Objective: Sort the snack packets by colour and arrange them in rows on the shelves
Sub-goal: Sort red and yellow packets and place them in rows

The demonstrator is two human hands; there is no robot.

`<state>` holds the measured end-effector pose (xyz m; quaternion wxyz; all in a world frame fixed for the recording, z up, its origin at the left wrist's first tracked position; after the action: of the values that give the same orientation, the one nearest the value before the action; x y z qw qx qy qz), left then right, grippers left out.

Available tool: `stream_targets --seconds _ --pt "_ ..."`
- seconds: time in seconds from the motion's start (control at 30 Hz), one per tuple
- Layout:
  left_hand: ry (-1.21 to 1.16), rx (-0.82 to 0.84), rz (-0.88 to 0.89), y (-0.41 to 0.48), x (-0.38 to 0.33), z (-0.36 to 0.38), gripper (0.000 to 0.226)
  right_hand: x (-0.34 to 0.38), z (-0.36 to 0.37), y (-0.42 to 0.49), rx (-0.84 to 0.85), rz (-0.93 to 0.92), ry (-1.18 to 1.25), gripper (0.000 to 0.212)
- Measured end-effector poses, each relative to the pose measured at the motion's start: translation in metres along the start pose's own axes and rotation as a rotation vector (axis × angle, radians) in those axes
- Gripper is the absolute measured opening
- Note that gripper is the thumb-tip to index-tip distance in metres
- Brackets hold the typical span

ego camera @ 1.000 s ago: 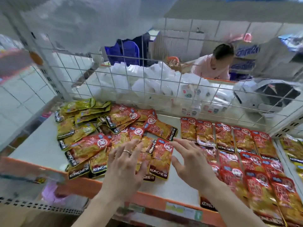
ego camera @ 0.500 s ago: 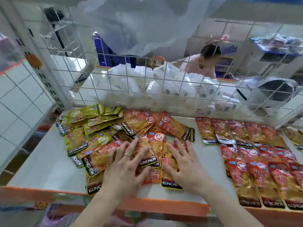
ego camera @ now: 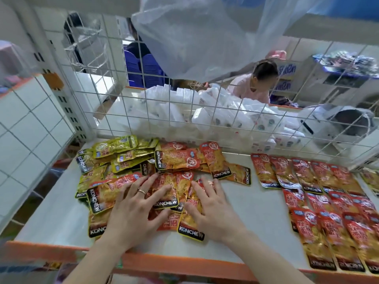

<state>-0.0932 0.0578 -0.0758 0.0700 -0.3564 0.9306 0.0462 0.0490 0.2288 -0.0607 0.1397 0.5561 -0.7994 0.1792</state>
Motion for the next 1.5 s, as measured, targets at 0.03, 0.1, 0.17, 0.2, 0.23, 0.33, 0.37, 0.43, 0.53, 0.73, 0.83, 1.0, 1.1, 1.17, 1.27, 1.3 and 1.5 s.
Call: stream_targets --seconds 0.03,0.1,0.17,0.2,0.23,0.33,0.37,0.43,0.53,0.73,0.83,1.0,1.1,1.17,1.27,1.3,1.5 --pt "-0.008 0.003 0.011 0.0 0.001 0.0 0.06 -0.003 -0.006 0.0 -0.078 -0.011 0.043 0.066" --pt "-0.031 -0.014 0.022 0.0 0.001 -0.002 0.061 -0.016 -0.022 0.003 -0.299 0.02 0.129 0.06" --pt "-0.053 -0.064 0.012 0.0 -0.002 -0.002 0.062 -0.034 -0.038 0.01 -0.489 0.102 0.167 0.053" --pt "-0.063 -0.093 -0.007 0.0 -0.005 -0.002 0.063 -0.043 -0.044 0.015 -0.544 0.146 0.157 0.047" --pt "-0.072 -0.126 -0.035 0.0 -0.009 -0.002 0.064 -0.05 -0.05 0.021 -0.56 0.19 0.135 0.043" --pt "-0.071 -0.199 -0.151 0.004 -0.025 -0.005 0.066 -0.064 -0.057 0.043 -0.449 0.308 0.076 0.047" --pt "-0.059 -0.199 -0.198 0.006 -0.03 -0.007 0.066 -0.068 -0.055 0.05 -0.41 0.329 0.056 0.049" --pt "-0.022 -0.167 -0.292 0.008 -0.04 -0.011 0.068 -0.072 -0.052 0.061 -0.363 0.35 0.02 0.052" --pt "0.018 -0.077 -0.445 0.012 -0.053 -0.021 0.076 -0.073 -0.049 0.069 -0.345 0.347 0.029 0.053" --pt "0.096 0.075 -0.602 0.023 -0.071 -0.035 0.088 -0.069 -0.048 0.065 -0.397 0.304 0.355 0.035" --pt "-0.034 0.127 -0.639 0.027 -0.073 -0.039 0.081 -0.061 -0.051 0.054 -0.461 0.259 0.51 0.009" --pt "-0.304 0.125 -0.701 0.026 -0.075 -0.052 0.085 -0.052 -0.057 0.033 -0.541 0.188 0.675 0.007" --pt "-0.466 0.11 -0.721 0.021 -0.073 -0.051 0.076 -0.053 -0.059 0.023 -0.572 0.154 0.719 0.006" --pt "-0.609 0.094 -0.742 0.016 -0.071 -0.052 0.057 -0.053 -0.062 0.016 -0.594 0.133 0.792 0.013" --pt "-0.843 0.086 -0.762 0.003 -0.067 -0.054 0.025 -0.052 -0.067 0.003 -0.632 0.137 0.937 0.024" --pt "-0.919 0.09 -0.768 -0.002 -0.064 -0.054 0.019 -0.053 -0.068 -0.002 -0.632 0.145 0.974 0.022" --pt "-1.185 0.046 -0.775 -0.029 -0.062 -0.07 0.014 -0.055 -0.068 -0.035 -0.576 0.174 1.113 0.01"
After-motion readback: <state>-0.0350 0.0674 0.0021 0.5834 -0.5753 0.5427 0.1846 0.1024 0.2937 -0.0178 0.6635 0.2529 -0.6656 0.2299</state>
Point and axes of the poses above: each hand's wrist, its own y-axis towards the middle knuckle, its own z-axis out of the palm, x = y × z, the point moved 1 cm from there along y, towards the middle knuckle, and after that the axes turned 9 degrees about -z, right-handed, at the moved point
